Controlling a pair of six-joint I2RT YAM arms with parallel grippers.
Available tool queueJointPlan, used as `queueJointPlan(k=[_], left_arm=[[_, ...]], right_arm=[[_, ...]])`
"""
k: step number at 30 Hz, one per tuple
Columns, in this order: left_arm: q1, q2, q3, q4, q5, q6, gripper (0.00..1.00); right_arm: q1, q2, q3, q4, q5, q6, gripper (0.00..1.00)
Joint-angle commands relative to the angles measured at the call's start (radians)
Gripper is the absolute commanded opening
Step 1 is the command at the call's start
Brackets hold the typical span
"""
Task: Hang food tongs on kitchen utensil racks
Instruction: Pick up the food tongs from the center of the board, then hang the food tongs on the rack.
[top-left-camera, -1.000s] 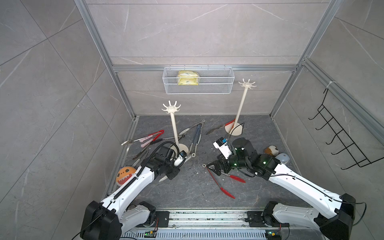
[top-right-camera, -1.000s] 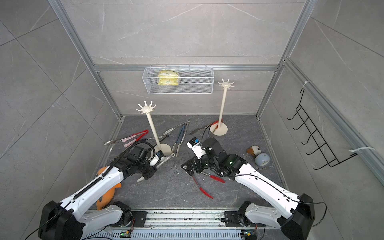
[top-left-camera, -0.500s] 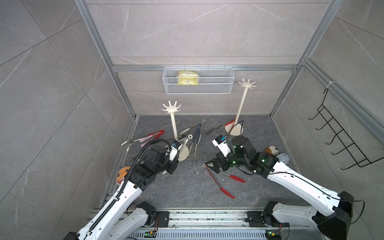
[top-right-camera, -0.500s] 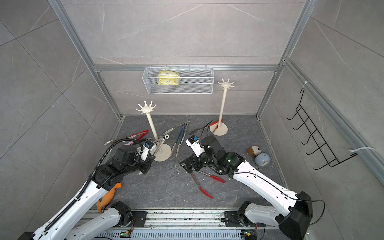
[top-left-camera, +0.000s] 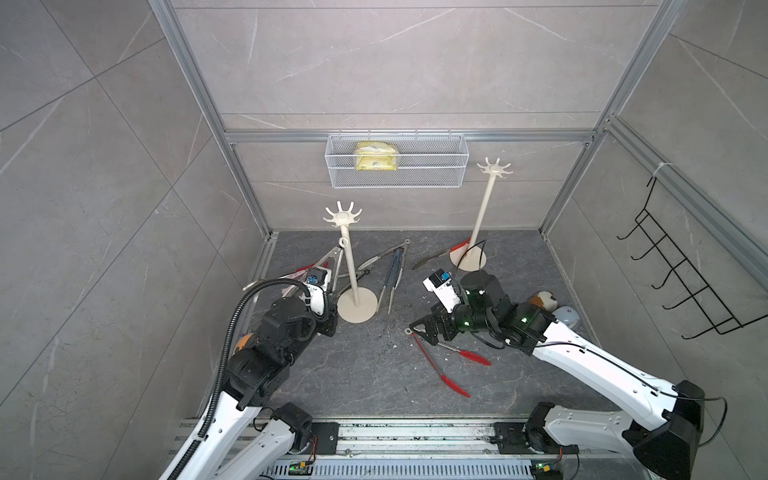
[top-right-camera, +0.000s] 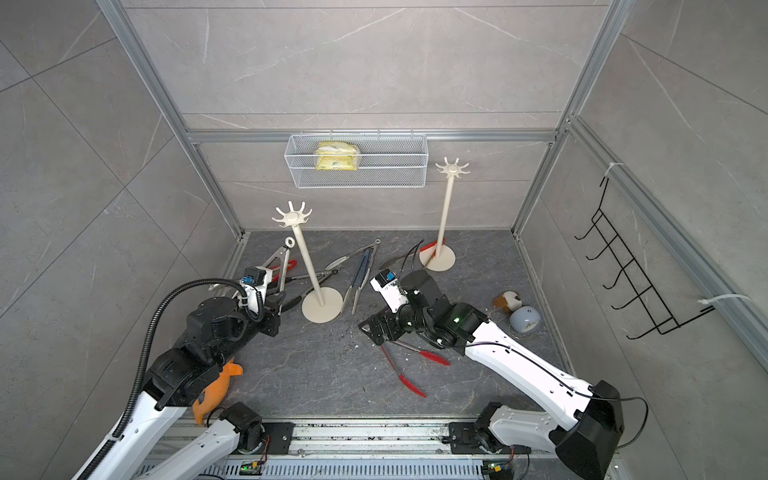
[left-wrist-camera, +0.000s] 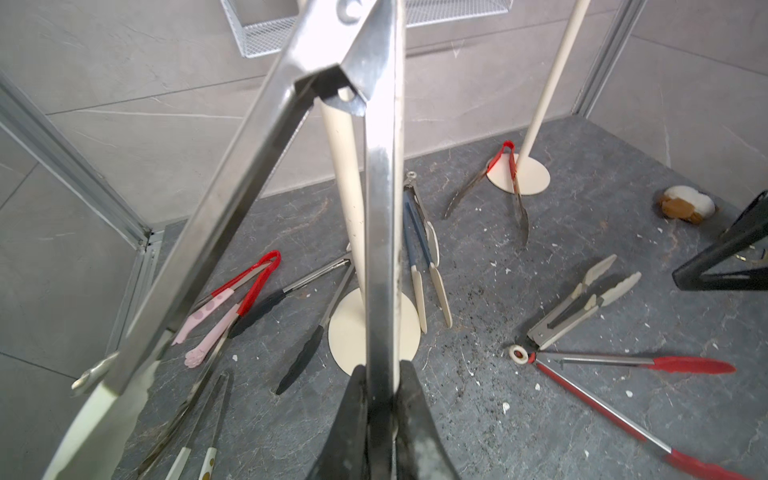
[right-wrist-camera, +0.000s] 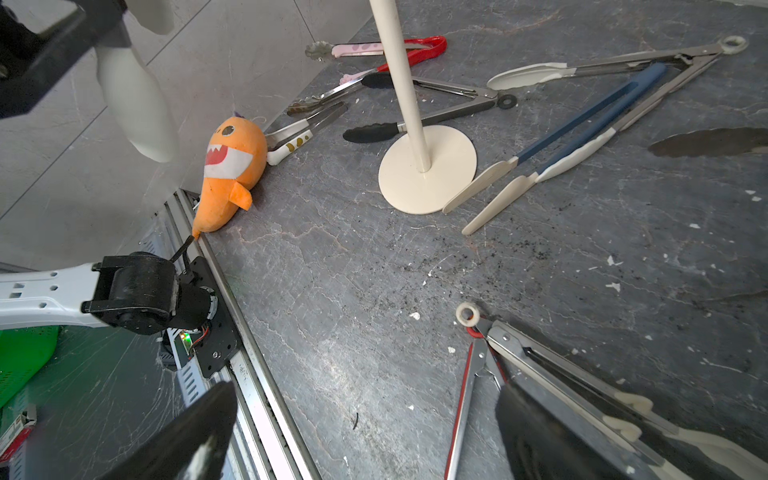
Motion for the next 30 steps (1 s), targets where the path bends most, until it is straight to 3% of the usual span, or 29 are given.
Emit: queueJointPlan(k=[1,11,30], left_arm=[[-0.005,-0.007,0.064,0.060,-0.079,-0.041,0.00],[-0.005,0.030,0.113,0.045,-0.136,-0.066,0.00],[-0.005,0.069,0.113,0.042,-0.100,-0.086,0.01]], right_arm=[[-0.005,0.005,0.030,0.016,0.009,0.006,1.00],[-0.005,-0.001,0.018,0.021,-0.001,0.015,0.99],[-0.005,-0.024,-0.011,0.022,-0.006,0.043,0.99]])
